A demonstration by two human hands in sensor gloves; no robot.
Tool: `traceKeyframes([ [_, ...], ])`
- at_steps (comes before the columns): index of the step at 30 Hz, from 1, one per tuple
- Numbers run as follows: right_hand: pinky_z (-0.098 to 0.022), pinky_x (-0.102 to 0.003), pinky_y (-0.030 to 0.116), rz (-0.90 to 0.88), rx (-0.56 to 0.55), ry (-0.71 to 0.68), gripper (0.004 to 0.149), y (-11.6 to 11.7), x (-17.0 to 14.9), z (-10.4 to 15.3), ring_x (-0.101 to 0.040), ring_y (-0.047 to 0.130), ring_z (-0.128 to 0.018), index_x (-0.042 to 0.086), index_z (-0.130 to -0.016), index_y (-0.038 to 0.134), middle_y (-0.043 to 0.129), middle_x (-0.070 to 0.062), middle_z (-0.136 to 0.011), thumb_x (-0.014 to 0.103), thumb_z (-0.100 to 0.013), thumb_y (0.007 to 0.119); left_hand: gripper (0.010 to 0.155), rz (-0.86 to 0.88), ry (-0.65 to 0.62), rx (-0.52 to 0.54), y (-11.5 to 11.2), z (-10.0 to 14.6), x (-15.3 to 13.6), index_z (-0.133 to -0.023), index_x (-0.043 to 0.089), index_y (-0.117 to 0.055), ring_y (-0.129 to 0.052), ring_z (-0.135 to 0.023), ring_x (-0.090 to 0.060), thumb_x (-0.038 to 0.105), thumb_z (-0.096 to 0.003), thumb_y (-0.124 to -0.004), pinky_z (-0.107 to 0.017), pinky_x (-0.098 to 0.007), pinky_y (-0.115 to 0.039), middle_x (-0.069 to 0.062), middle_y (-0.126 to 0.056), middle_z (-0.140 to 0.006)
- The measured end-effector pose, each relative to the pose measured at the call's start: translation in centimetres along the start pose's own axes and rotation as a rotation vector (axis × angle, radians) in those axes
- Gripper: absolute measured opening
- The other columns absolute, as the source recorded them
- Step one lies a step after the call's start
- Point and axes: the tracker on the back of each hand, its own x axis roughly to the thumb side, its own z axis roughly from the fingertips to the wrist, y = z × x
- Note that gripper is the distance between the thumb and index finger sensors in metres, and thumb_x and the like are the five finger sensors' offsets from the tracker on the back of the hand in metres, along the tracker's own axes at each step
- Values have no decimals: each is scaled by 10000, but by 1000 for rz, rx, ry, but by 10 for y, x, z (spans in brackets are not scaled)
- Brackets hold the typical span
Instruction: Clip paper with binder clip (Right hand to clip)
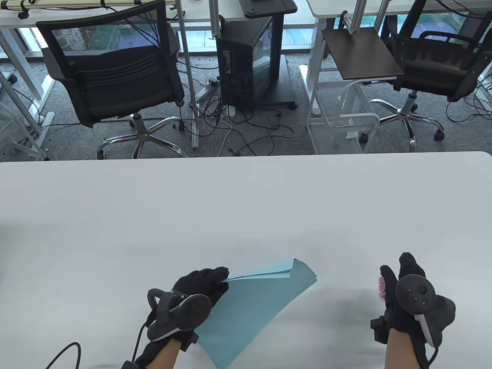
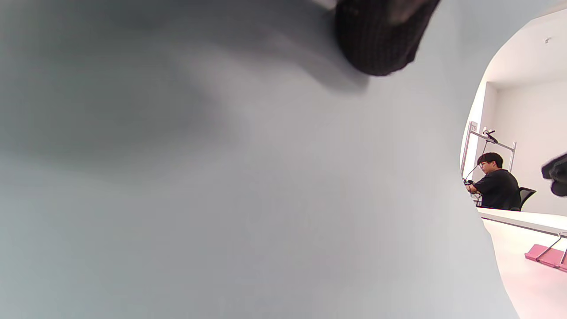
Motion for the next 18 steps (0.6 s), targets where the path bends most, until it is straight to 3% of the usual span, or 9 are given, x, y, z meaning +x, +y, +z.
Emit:
traceKeyframes([
  [5,-453,-697,688,67,98,137,634,23,-21,-10,-597,834,-676,-193,-1008,704,795,-445,-894,263,-576,788,424,7,7,-11,-4,-1,0,-948,321,-765,-1010,-653,-128,476,-555,-735,-566,-299,-880,120,-952,-808],
  [10,-410,-650,736,160,123,173,542,37,-26,-15,-468,912,-563,-129,-939,798,903,-342,-781,279,-583,775,424,9,11,-25,-9,-3,3,-949,323,-762,-1007,-659,-128,477,-555,-733,-570,-301,-877,120,-948,-812],
  [14,-400,-634,750,79,145,180,450,42,-25,-17,-411,924,-513,-73,-888,828,928,-267,-721,253,-582,774,423,3,10,-31,-10,-3,4,-949,323,-762,-1007,-657,-128,477,-557,-732,-570,-302,-876,121,-948,-812],
  [16,-419,-659,725,58,175,162,427,41,-23,-16,-455,897,-564,-55,-889,800,887,-278,-769,245,-589,761,422,6,14,-30,-10,-2,4,-949,325,-761,-1007,-658,-128,477,-556,-731,-569,-302,-876,120,-947,-813],
  [18,-456,-724,652,-25,192,148,404,40,-21,-16,-585,800,-679,-58,-883,778,765,-402,-891,217,-588,757,423,10,18,-28,-10,-2,3,-950,324,-761,-1006,-658,-129,477,-557,-731,-569,-302,-876,120,-947,-812],
])
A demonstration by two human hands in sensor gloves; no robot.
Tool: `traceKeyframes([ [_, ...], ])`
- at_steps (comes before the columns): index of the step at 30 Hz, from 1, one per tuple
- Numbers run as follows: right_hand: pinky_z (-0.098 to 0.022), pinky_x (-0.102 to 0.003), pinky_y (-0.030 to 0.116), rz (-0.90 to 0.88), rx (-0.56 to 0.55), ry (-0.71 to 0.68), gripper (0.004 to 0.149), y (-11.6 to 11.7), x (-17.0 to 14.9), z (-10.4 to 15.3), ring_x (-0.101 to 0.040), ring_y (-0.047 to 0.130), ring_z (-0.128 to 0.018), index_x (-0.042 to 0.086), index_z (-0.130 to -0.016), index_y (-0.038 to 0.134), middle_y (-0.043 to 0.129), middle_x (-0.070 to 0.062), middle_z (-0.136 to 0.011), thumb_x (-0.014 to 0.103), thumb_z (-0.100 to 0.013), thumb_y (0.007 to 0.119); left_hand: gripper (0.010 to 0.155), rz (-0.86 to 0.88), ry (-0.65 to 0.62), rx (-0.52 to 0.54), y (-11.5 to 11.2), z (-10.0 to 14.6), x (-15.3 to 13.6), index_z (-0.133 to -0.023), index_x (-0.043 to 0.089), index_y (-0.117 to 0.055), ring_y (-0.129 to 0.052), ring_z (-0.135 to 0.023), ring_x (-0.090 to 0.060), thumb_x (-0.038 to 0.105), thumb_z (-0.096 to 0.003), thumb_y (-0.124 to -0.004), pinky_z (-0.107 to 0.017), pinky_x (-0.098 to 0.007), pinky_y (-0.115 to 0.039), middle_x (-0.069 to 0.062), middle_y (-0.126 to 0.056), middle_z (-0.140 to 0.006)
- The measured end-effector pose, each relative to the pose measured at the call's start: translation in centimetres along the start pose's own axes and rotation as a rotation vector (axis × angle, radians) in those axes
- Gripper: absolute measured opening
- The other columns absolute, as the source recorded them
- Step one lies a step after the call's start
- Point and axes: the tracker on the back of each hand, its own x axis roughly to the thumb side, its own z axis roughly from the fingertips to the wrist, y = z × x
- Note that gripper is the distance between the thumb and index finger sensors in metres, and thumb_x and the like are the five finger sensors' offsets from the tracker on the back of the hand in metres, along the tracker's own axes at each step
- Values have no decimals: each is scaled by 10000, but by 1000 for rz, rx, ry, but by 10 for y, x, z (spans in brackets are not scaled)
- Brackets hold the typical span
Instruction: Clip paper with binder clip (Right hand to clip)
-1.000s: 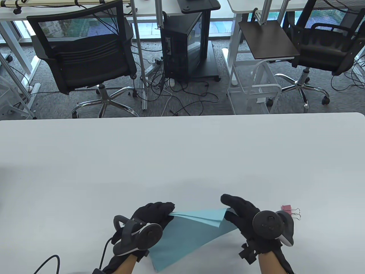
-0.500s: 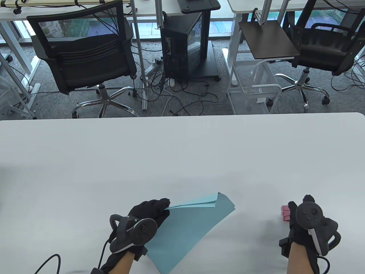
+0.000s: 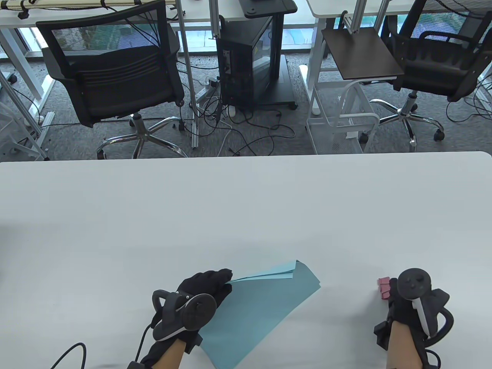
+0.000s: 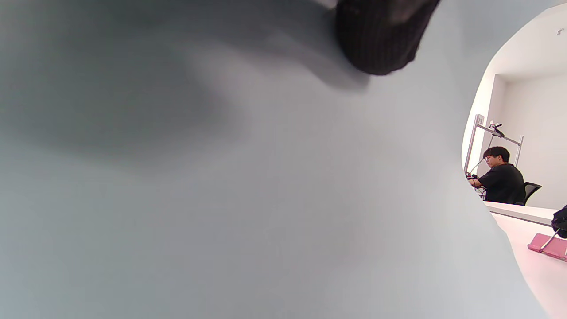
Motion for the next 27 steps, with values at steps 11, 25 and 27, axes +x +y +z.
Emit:
traceKeyframes([
  [11,-462,-624,829,-738,7,-224,403,-22,5,7,-538,912,-714,-48,-857,763,685,-547,-930,230,-565,774,421,20,40,4,0,2,-11,-952,323,-758,-1004,-660,-131,474,-560,-727,-571,-304,-873,120,-945,-814],
  [25,-541,-572,811,-821,75,-772,852,-57,83,60,-438,859,-768,-258,-1070,431,623,-458,-960,199,-495,861,424,48,50,13,1,2,-13,-941,332,-760,-1001,-667,-125,488,-547,-744,-578,-304,-871,130,-940,-815],
  [27,-533,-565,826,-729,67,-833,817,-59,97,72,-429,874,-754,-227,-1068,489,645,-448,-947,190,-481,874,425,48,48,15,1,2,-13,-939,335,-761,-1001,-668,-122,492,-544,-746,-579,-303,-870,133,-941,-812],
])
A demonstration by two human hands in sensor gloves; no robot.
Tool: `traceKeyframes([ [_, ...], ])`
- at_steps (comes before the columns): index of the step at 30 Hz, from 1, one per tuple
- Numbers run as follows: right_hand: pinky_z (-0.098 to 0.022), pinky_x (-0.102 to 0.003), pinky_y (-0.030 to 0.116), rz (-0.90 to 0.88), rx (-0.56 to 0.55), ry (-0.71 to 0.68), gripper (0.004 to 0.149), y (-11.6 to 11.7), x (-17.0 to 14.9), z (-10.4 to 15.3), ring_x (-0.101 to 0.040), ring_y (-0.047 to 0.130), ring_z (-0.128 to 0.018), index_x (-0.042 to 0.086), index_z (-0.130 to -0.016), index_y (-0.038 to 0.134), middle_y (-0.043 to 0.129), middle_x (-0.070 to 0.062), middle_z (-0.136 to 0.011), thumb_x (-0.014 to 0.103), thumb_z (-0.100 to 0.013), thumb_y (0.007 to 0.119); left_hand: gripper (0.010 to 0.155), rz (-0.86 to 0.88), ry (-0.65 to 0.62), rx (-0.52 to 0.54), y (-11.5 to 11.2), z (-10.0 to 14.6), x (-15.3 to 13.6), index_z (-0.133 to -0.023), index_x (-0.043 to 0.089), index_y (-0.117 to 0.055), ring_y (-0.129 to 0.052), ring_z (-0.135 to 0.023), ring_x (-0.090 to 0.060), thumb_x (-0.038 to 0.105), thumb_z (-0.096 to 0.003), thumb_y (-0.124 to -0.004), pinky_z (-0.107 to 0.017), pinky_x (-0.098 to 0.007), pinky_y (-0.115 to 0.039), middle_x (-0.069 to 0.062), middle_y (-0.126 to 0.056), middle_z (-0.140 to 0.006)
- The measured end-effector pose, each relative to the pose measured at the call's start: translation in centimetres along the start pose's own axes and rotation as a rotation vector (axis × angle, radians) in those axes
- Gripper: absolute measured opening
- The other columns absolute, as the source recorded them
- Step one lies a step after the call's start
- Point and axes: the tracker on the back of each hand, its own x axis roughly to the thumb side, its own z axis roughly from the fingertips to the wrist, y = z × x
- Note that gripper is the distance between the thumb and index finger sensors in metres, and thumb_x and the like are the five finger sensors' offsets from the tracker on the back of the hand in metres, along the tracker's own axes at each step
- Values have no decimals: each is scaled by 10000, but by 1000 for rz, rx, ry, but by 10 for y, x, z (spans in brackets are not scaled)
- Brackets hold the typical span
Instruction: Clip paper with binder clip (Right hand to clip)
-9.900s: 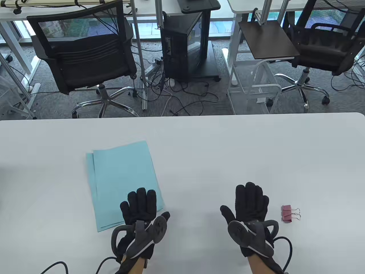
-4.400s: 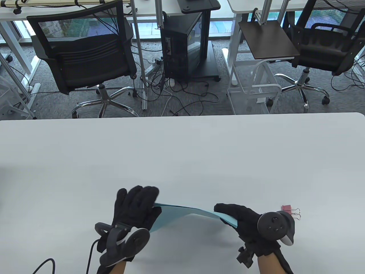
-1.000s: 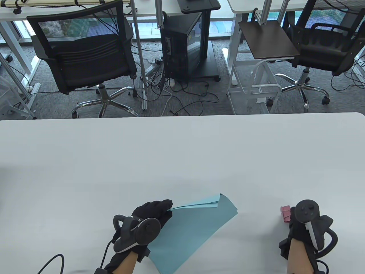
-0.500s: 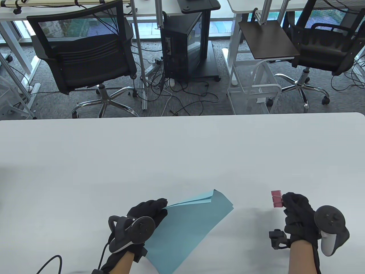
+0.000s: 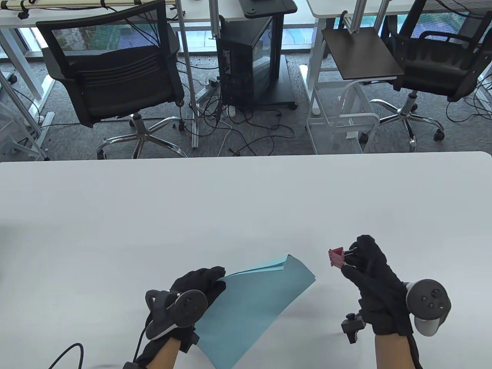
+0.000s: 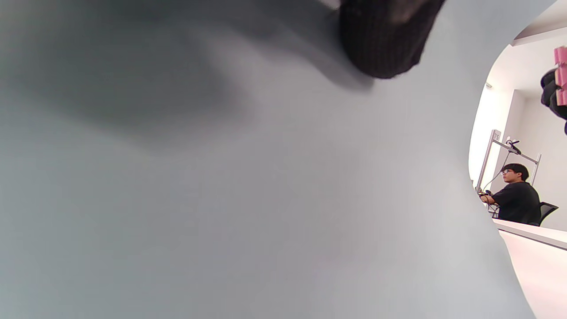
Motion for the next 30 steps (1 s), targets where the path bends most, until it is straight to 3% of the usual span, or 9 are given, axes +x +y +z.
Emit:
traceKeyframes([
  [3,-519,-533,864,166,48,-49,754,13,16,0,-378,922,-727,-138,-1049,592,701,-396,-925,210,-456,900,425,3,-3,2,0,0,0,-935,338,-762,-1000,-668,-119,496,-540,-750,-579,-304,-870,136,-941,-810],
  [6,-496,-471,909,515,-21,-116,695,31,35,3,-312,960,-688,-32,-1000,665,754,-311,-890,250,-420,922,425,6,-9,6,0,0,0,-932,342,-761,-999,-669,-118,500,-538,-752,-580,-304,-869,139,-940,-809],
  [9,-482,-436,926,653,-71,-192,659,43,47,7,-265,980,-654,25,-960,695,788,-252,-858,279,-399,931,425,-6,-21,10,1,0,1,-928,346,-762,-998,-670,-117,502,-533,-757,-582,-304,-868,140,-939,-808],
  [14,-484,-419,924,688,-69,-253,641,59,57,8,-224,980,-635,47,-943,704,802,-224,-842,292,-395,930,421,-38,-56,24,4,2,6,-917,354,-767,-998,-669,-115,505,-524,-765,-581,-303,-869,146,-940,-803],
  [25,-506,-417,913,578,-7,-355,657,62,86,3,-222,977,-657,47,-967,697,793,-229,-869,291,-402,928,411,-108,-117,31,10,5,13,-901,372,-775,-996,-675,-113,502,-511,-777,-587,-305,-865,152,-942,-800],
  [30,-540,-495,856,595,84,-337,739,74,87,-4,-301,927,-727,-94,-1072,607,715,-385,-973,248,-476,881,411,-90,-140,3,13,5,11,-914,364,-771,-991,-680,-115,503,-528,-751,-591,-311,-858,151,-940,-801],
])
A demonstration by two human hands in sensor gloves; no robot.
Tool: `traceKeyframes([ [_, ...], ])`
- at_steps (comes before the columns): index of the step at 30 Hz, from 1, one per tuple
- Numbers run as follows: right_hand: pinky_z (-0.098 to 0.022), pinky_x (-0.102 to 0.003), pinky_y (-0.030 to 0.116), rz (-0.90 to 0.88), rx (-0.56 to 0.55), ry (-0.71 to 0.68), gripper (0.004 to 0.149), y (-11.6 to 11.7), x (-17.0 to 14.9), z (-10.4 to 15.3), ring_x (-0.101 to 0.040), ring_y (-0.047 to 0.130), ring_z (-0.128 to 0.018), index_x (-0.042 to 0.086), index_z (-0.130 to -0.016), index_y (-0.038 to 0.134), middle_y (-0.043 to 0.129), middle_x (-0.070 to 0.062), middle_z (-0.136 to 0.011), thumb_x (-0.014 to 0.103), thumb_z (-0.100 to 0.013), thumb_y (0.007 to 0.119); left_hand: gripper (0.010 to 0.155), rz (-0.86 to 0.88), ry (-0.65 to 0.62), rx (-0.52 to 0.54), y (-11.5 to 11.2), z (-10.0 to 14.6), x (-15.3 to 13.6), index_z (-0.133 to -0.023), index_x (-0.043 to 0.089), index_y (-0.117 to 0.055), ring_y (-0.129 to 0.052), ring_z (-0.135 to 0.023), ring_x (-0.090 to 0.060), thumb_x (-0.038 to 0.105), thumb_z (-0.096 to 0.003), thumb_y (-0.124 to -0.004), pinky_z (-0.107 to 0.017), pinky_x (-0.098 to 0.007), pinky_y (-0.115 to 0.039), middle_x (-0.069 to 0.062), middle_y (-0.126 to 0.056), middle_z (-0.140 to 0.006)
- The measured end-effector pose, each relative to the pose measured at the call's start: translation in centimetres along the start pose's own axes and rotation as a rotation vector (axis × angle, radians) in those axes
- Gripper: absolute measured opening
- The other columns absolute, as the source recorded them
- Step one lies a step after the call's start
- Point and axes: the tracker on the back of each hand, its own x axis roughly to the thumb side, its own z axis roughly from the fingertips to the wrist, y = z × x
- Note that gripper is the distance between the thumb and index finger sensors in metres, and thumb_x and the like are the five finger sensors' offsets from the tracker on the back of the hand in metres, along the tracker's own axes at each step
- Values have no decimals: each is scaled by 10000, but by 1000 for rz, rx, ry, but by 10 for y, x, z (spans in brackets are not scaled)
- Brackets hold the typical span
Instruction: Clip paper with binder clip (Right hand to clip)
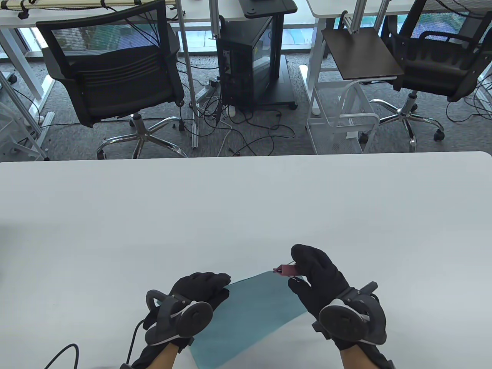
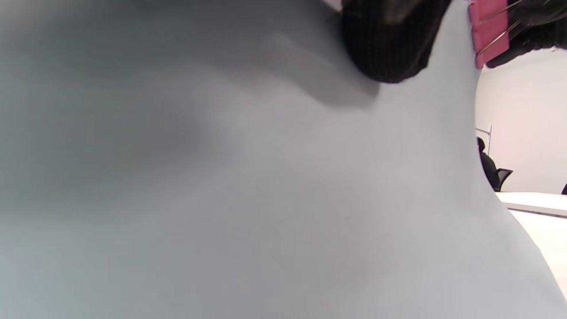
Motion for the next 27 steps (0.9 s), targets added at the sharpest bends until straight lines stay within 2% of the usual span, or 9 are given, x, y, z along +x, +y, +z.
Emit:
traceKeyframes([
  [2,-564,-556,807,-8,7,7,757,6,-1,0,-403,875,-805,-126,-1117,489,621,-448,-1024,237,-536,810,410,77,13,-41,0,-3,-5,-924,328,-786,-997,-655,-129,497,-559,-702,-577,-325,-860,130,-953,-780],
  [3,-584,-587,767,-6,1,7,802,10,-3,1,-485,823,-842,-114,-1137,423,552,-469,-1052,274,-544,797,407,134,41,-64,-2,-4,-10,-927,318,-789,-996,-643,-131,489,-573,-682,-570,-328,-860,121,-958,-768],
  [6,-640,-669,635,16,-32,28,842,20,-12,9,-594,646,-927,-89,-1157,322,410,-454,-1110,357,-575,736,404,343,198,-101,-10,-4,-32,-925,270,-811,-1000,-582,-137,456,-605,-651,-530,-334,-869,87,-977,-715],
  [10,-663,-749,444,41,60,84,824,37,-29,18,-693,401,-956,-73,-1165,299,306,-454,-1132,384,-599,685,414,692,477,-168,-29,4,-67,-933,205,-822,-1007,-537,-156,420,-628,-642,-494,-345,-875,49,-988,-690],
  [13,-654,-765,345,101,141,119,813,50,-38,23,-704,292,-951,-75,-1166,313,265,-457,-1132,388,-603,674,419,836,623,-184,-40,11,-84,-939,178,-817,-1007,-538,-164,409,-640,-636,-492,-349,-875,33,-987,-693],
  [16,-638,-777,285,156,218,157,817,63,-46,29,-712,227,-941,-83,-1167,304,222,-467,-1127,396,-608,659,425,912,711,-145,-47,13,-95,-948,182,-805,-1009,-559,-163,421,-643,-632,-504,-343,-876,41,-980,-717],
  [19,-633,-778,269,177,259,176,818,69,-52,33,-710,216,-941,-88,-1166,309,218,-466,-1127,399,-608,656,445,1030,783,-103,-52,11,-104,-965,161,-785,-1008,-575,-165,425,-645,-625,-514,-343,-875,34,-972,-736],
  [21,-632,-778,267,166,271,198,816,71,-56,36,-711,217,-941,-88,-1166,313,221,-464,-1127,397,-607,657,444,1042,835,-74,-59,7,-112,-971,168,-778,-1003,-592,-174,425,-643,-624,-526,-351,-868,31,-966,-749],
  [27,-628,-780,272,148,288,243,804,72,-66,41,-713,225,-939,-92,-1163,337,234,-467,-1125,392,-607,659,454,1025,948,-125,-82,-6,-133,-994,199,-756,-998,-624,-176,453,-643,-619,-551,-347,-860,50,-955,-779],
])
